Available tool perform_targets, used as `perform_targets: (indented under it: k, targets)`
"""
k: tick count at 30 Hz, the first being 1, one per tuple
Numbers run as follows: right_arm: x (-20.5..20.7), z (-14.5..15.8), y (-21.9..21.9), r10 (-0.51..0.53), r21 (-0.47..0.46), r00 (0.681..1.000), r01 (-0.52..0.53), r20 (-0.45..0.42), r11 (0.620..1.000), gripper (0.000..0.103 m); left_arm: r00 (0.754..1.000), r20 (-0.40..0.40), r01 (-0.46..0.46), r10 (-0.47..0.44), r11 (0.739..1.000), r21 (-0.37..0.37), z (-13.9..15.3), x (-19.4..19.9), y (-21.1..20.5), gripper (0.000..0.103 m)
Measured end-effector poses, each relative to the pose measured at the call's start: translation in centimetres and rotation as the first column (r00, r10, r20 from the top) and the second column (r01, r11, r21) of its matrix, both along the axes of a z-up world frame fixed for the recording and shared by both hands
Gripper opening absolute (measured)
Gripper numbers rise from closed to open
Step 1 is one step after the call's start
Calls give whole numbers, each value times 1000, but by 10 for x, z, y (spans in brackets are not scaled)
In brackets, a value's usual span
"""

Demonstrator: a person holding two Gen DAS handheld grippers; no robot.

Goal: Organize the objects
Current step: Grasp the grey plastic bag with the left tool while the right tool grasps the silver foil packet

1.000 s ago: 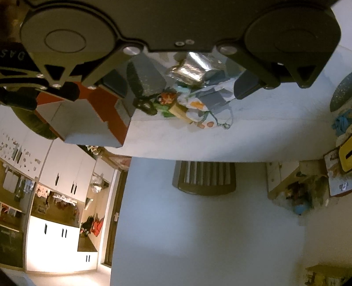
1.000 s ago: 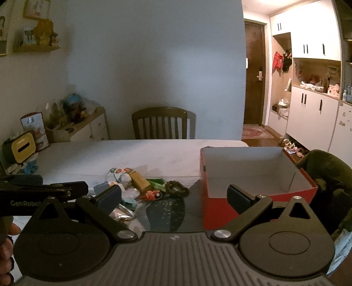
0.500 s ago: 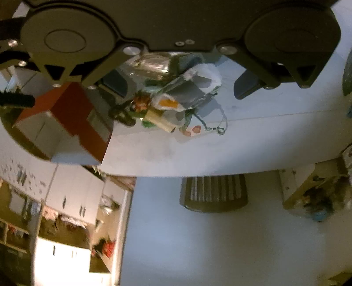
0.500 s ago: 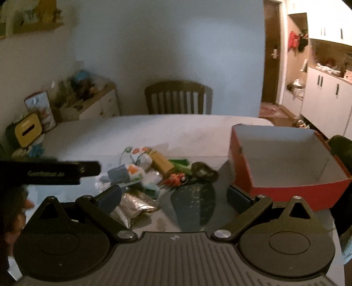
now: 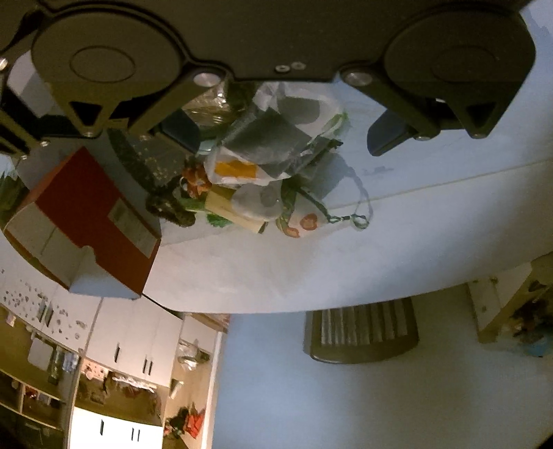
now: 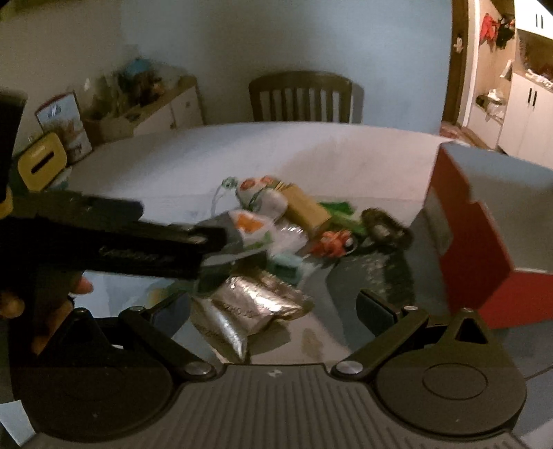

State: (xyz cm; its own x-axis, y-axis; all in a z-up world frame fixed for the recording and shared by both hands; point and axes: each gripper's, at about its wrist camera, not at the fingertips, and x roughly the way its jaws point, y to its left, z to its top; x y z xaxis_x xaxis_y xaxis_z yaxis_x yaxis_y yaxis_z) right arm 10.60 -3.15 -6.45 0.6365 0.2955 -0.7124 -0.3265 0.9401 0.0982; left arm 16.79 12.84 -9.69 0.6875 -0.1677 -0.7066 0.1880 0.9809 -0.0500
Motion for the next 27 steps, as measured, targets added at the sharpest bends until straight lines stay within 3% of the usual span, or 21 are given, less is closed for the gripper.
perform_targets:
  k: [11,20,27]
  targets:
    - [27,-31,30,-26,6,998,26,-57,1000,103,995,-76,69,-68,997,18,-27,24,4,102]
    - [37,-50,41,-27,-16,994,25,-108,1000,102,993,-94,72,-71,997,6,-37,26,8,84]
    - [39,-61,32,-105,11,976,109,-193,994,102,994,-100,44,-47,998,-33,-37,20,13,68]
